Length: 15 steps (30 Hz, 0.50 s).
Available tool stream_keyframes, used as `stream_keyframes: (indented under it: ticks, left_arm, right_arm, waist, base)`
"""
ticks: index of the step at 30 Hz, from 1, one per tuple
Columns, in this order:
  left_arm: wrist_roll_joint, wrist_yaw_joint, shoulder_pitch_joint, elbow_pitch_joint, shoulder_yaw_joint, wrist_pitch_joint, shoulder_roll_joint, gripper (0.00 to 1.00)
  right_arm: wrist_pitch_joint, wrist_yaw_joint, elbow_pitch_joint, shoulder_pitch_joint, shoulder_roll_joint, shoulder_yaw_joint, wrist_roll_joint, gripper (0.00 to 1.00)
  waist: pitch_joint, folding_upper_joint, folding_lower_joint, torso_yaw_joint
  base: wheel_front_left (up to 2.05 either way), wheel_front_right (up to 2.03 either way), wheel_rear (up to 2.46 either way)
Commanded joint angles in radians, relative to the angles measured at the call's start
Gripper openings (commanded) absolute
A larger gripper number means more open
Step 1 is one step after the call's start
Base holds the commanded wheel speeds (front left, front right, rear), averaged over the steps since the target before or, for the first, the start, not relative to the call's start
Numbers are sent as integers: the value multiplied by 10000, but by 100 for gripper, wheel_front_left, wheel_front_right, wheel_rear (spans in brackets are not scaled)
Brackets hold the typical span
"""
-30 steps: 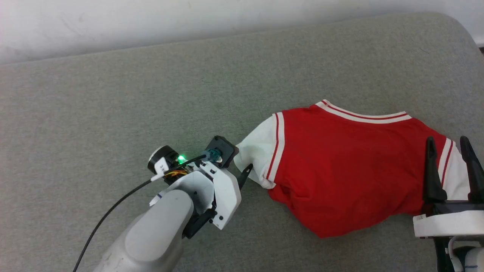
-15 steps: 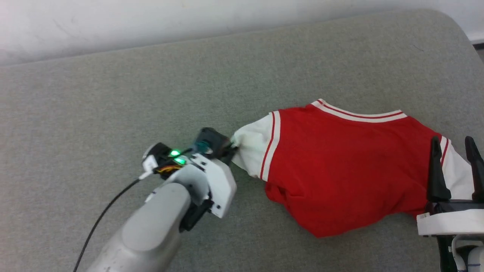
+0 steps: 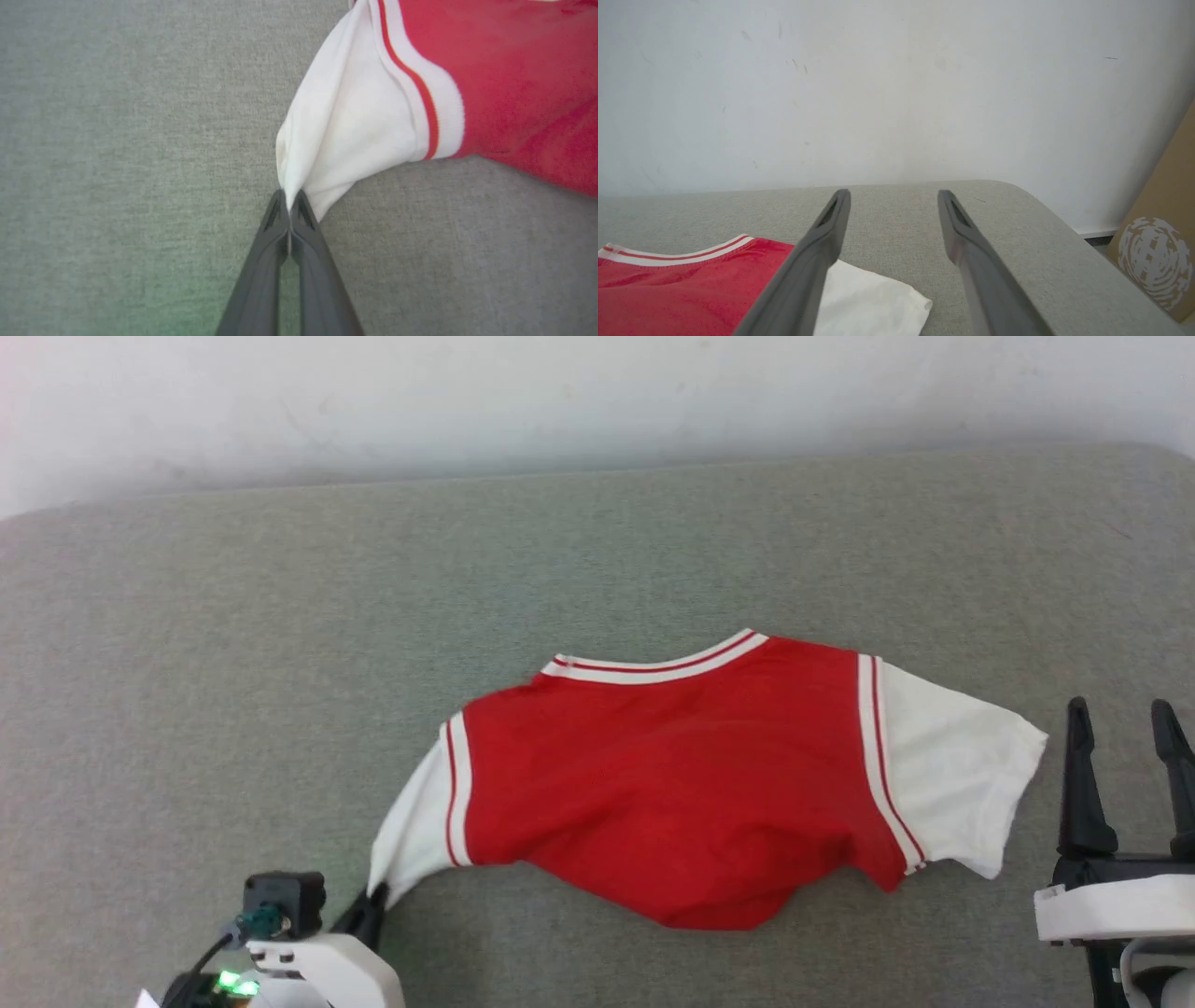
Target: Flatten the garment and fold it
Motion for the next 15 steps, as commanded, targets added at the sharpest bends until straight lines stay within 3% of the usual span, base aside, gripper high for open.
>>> stream_keyframes:
  ticks: [1, 3, 4, 8, 15]
  left_arm:
    - [-211, 61, 423, -230, -124, 263, -107, 0]
    - [-335, 122, 605, -520, -151, 259, -256, 49]
    - [-365, 188, 598, -651, -94, 167, -334, 100]
    - [-413, 358, 286, -1229, 335, -192, -321, 100]
    - [-152, 697, -378, -2085, 998, -187, 301, 100]
  right_arm:
    - [77, -9, -62, 68, 24, 22, -58, 100]
    - [112, -9, -61, 7, 24, 27, -74, 100]
    - [124, -9, -45, -34, 24, 38, -92, 100]
    - [179, -9, -42, -135, 24, 62, -156, 100]
    - [213, -9, -94, -148, 24, 132, -145, 100]
  waist:
    - [7, 0, 2, 361]
    - [19, 0, 2, 496]
    - [8, 0, 2, 542]
    - [-32, 0, 2, 640]
    - [6, 0, 2, 541]
  base:
    - [0, 0, 0]
    - [0, 0, 0]
    - [0, 0, 0]
    - [0, 0, 0]
    - [0, 0, 0]
